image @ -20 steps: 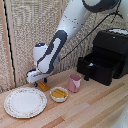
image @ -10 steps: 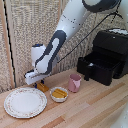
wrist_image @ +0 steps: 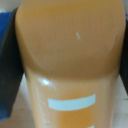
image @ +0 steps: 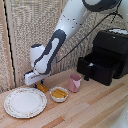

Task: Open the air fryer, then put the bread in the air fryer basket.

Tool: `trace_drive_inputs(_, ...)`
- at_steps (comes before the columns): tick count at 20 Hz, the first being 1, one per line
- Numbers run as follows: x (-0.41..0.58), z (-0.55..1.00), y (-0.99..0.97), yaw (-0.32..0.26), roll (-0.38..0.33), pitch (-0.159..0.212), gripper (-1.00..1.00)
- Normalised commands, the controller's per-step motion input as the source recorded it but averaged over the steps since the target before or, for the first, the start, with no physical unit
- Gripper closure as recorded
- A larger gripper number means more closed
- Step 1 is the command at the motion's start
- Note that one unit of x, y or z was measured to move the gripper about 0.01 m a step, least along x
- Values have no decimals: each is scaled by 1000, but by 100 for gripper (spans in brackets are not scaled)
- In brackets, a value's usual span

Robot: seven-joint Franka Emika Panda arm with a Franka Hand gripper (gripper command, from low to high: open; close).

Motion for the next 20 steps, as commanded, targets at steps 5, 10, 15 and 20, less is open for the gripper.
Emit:
trace_drive_inputs(5, 13, 889, 256, -201, 14, -11, 100)
trace_drive_inputs(10, -143, 869, 79, -243, 32, -15, 100)
trace_drive_inputs(15, -235, 857, -117, -280, 45, 7, 100)
trace_drive_inputs(20, -27, 723, -311, -312, 62, 100, 100)
